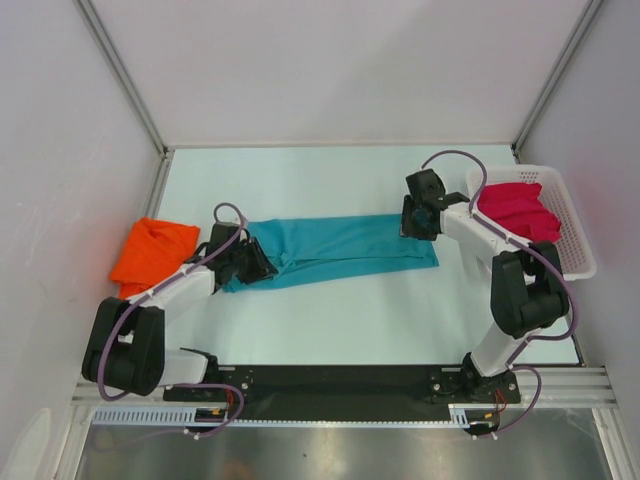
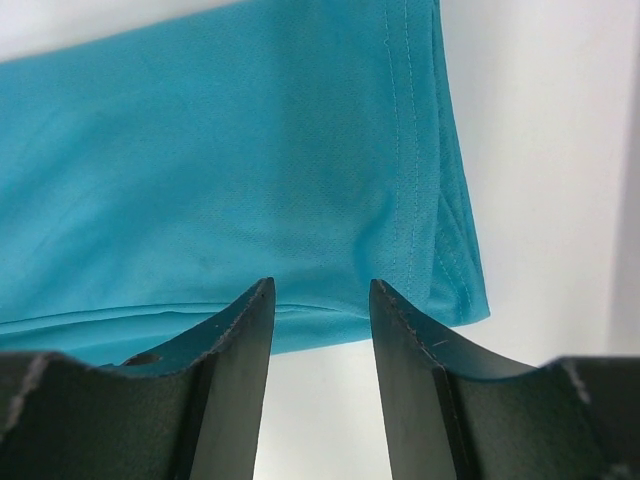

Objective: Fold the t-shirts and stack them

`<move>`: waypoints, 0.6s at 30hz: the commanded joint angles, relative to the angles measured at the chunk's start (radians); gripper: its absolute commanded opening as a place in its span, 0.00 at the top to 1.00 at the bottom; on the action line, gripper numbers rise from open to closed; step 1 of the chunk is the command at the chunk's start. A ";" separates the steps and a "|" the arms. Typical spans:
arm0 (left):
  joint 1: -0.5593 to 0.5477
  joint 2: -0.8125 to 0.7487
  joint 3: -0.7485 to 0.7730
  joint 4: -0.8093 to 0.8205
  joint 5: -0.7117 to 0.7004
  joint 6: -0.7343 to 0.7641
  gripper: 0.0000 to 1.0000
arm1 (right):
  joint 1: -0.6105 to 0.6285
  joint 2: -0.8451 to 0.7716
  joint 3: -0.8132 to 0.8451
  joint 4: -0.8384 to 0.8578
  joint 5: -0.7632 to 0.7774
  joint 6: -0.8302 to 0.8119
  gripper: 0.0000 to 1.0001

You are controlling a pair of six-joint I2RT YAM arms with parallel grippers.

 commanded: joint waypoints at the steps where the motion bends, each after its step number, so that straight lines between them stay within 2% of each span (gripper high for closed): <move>1: -0.006 -0.051 -0.001 -0.019 -0.070 0.004 0.66 | 0.010 0.016 0.038 0.015 0.015 -0.006 0.52; 4: -0.006 -0.035 0.057 -0.048 -0.098 0.019 0.64 | 0.015 0.016 0.044 0.010 0.018 -0.008 0.52; 10: -0.006 0.029 0.151 -0.084 -0.162 0.044 0.46 | 0.017 0.009 0.041 -0.002 0.039 -0.017 0.52; 13: -0.006 0.055 0.169 -0.092 -0.193 0.056 0.43 | 0.017 0.009 0.036 -0.005 0.044 -0.023 0.52; 18: -0.006 0.089 0.160 -0.086 -0.199 0.059 0.43 | 0.017 0.019 0.039 -0.004 0.039 -0.025 0.52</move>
